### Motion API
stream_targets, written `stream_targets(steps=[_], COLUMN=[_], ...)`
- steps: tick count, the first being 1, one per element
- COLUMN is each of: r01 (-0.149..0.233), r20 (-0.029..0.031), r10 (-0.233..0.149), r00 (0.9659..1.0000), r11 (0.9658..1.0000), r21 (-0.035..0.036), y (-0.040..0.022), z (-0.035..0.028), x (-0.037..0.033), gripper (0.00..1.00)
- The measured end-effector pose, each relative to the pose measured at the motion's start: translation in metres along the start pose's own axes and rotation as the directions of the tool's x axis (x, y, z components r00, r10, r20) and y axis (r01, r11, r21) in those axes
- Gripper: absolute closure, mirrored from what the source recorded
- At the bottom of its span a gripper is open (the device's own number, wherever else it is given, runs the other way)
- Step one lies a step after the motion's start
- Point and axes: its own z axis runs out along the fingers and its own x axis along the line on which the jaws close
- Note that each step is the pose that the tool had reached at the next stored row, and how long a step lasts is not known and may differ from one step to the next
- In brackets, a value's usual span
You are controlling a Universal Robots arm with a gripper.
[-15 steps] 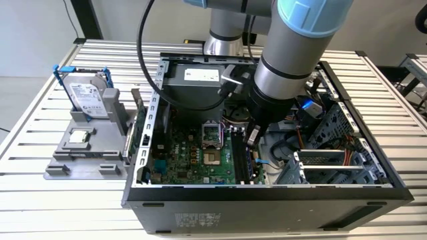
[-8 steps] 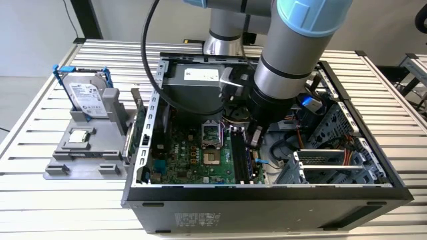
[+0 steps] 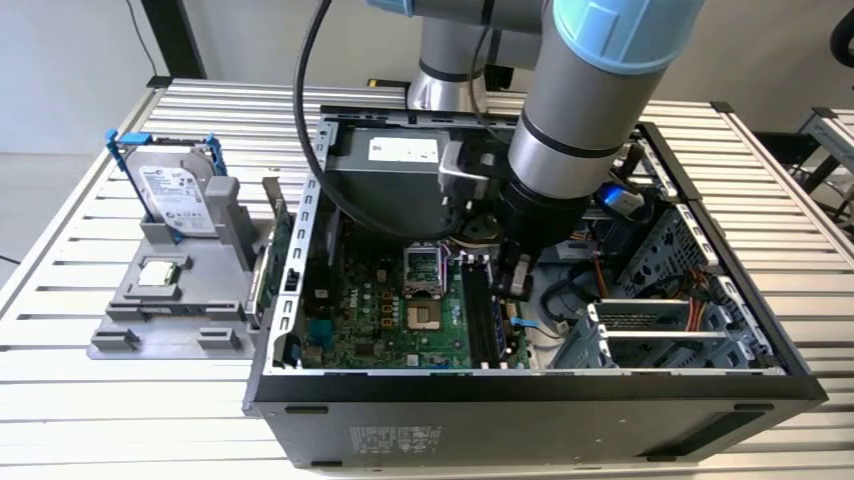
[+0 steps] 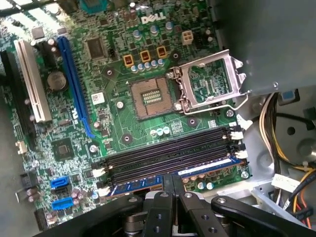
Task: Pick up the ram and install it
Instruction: 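Press down the ram until it locks into place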
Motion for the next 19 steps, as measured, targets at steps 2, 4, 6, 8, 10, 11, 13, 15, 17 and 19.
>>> stream_targets(steps=[2,4,6,8,10,11,13,15,17,19], r01=[0.026,0.056,0.087,0.117,0.143,0.155,0.172,0.172,0.173,0.173], r20=[0.0011,0.0027,0.0047,0.0065,0.0085,0.0096,0.0109,0.011,0.0109,0.0105], r10=[-0.026,-0.056,-0.087,-0.117,-0.143,-0.155,-0.172,-0.172,-0.173,-0.173], r00=[0.9997,0.9984,0.9962,0.9931,0.9897,0.9879,0.985,0.985,0.9849,0.9849], r11=[0.9997,0.9984,0.9962,0.9931,0.9897,0.9879,0.9851,0.985,0.985,0.985], r21=[-0.0004,-0.0016,-0.0029,-0.004,-0.0044,-0.0045,-0.0046,-0.0046,-0.0047,-0.0047], y=[0.0,0.0001,0.0,0.0001,0.0,0.0001,0.0001,0.0001,-0.0006,-0.0008], z=[0.0,-0.0001,0.0,-0.0001,-0.0001,0.0,0.0001,0.0001,0.0004,0.0037], x=[0.0,0.0,0.0,0.0,0.0,0.0,-0.0001,-0.0001,-0.0006,-0.0027], gripper=[1.0,1.0,1.0,1.0,1.0,1.0,1.0,1.0,1.0,1.0])
